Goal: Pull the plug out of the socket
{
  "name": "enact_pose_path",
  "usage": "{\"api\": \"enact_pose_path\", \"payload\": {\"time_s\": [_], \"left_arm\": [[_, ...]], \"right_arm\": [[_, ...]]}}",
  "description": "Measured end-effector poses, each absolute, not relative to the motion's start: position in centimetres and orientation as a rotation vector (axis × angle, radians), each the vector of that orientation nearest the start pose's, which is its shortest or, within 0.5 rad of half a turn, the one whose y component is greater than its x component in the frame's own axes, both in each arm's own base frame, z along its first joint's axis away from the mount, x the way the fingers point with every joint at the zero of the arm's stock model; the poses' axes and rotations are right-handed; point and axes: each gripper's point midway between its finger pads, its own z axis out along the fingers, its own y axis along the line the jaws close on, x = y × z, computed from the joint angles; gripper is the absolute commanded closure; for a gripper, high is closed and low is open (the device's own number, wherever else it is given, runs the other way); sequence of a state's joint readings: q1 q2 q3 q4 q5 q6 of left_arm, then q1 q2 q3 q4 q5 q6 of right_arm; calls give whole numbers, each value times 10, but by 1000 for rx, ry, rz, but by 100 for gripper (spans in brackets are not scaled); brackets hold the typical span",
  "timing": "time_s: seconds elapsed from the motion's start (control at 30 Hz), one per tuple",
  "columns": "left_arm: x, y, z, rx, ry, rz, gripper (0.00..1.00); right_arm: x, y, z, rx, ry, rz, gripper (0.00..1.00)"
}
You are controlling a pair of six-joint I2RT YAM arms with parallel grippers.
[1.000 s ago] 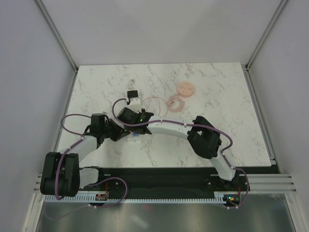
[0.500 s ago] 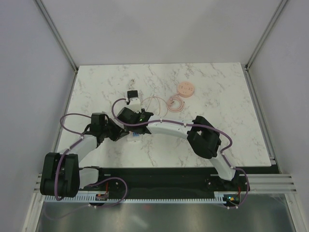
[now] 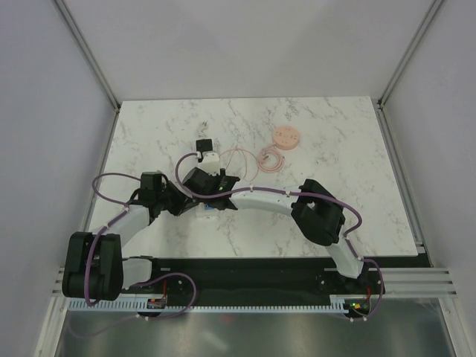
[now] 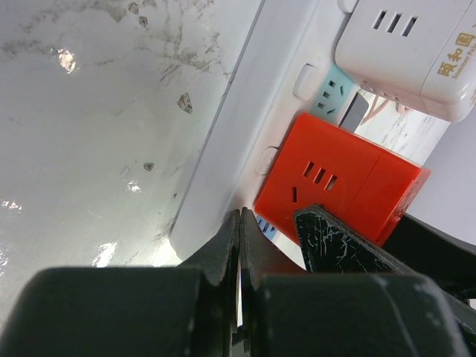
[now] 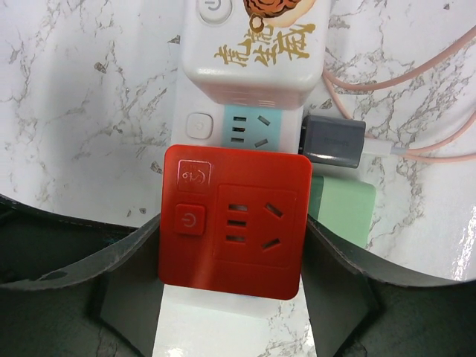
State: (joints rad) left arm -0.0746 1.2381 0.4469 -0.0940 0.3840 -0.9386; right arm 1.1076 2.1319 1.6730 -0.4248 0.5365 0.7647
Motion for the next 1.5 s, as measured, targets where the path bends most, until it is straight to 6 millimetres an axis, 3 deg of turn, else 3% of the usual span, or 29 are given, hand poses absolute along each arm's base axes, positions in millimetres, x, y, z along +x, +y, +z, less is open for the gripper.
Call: {"api": "enact_pose_path", "payload": {"time_s": [0.5, 0.63, 0.8, 1.07, 1.27, 1.4, 1.5], "left_arm": [[263, -119, 42, -907, 2423, -881, 98], [263, -121, 43, -898, 2427, -884, 98], [266, -117, 43, -909, 2415, -862, 98], [267, -116, 44, -908, 2411, -837, 98], [255, -112, 53, -897, 2416, -809, 98], [256, -114, 79, -834, 2341, -857, 98], [256, -118, 91, -797, 2313, -898, 98]], "right_arm": [[294, 448, 84, -192, 2282, 269, 100], [289, 450, 95, -263, 2255, 176, 100], [282, 467, 129, -299, 2177, 181, 100], [278, 459, 139, -283, 2158, 189, 100], [265, 394, 173, -195, 2129, 243, 100], [262, 321, 189, -72, 2105, 286, 100], [269, 255, 190, 75, 2092, 315, 100]]}}
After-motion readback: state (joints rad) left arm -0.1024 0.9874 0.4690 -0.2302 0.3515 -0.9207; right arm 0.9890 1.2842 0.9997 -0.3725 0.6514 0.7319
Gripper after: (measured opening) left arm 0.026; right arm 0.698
